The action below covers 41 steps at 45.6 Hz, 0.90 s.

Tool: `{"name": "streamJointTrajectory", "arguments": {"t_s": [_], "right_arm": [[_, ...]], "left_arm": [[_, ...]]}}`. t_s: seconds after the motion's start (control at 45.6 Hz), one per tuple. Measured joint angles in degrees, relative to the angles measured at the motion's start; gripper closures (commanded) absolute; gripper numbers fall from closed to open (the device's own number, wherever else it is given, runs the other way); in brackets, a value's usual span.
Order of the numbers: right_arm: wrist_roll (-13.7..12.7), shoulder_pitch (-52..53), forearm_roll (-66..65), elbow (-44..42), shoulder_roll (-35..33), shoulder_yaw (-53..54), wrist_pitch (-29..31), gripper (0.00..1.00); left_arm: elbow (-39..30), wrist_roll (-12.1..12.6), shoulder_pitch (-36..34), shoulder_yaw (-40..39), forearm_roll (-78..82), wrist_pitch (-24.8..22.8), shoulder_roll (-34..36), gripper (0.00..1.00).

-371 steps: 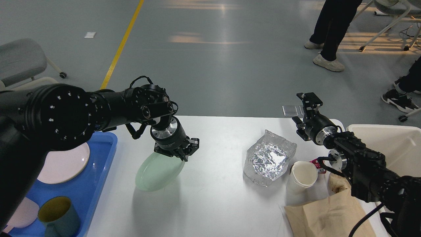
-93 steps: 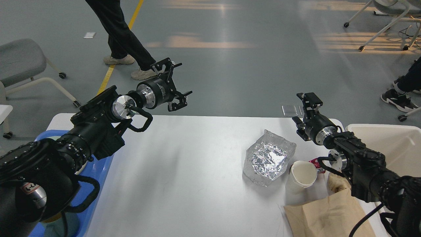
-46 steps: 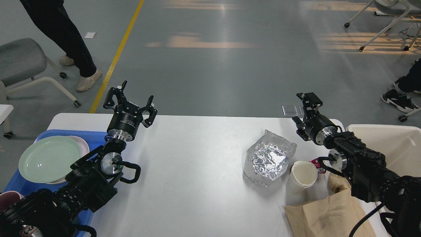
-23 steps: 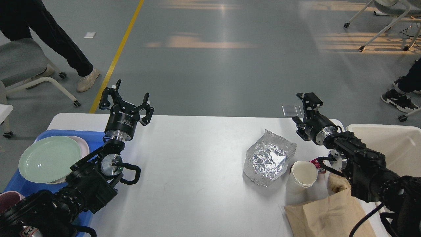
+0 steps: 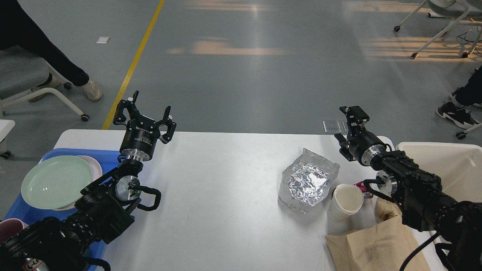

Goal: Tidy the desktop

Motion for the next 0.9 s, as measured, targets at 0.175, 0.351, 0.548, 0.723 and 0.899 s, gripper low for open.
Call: {"name": "streamJointTrajectory", "arguments": {"t_s": [0.175, 0.351, 0.548, 0.723, 0.899], "right_arm": [[0.0, 0.0, 0.0, 0.0, 0.0, 0.0, 0.0, 0.00], [0.0, 0.0, 0.0, 0.0, 0.0, 0.1, -0.1, 0.00], [-0.2, 0.2, 0.2, -0.7, 0.5, 3.0, -0.9, 0.00], [-0.4, 0.8, 3.3, -0.5, -0.5, 13.2, -0.1, 0.00], [-0.4, 1.0, 4.6, -0.4, -5.4, 19.9, 0.0, 0.00]], "left_arm": [[0.0, 0.0, 0.0, 0.0, 0.0, 0.0, 0.0, 0.04], [0.0, 0.0, 0.0, 0.0, 0.0, 0.0, 0.0, 0.04], [0.0, 0.0, 0.0, 0.0, 0.0, 0.0, 0.0, 0.04], [0.0, 0.0, 0.0, 0.0, 0.0, 0.0, 0.0, 0.04], [0.0, 0.0, 0.1, 0.0, 0.0, 0.0, 0.0, 0.04]]}}
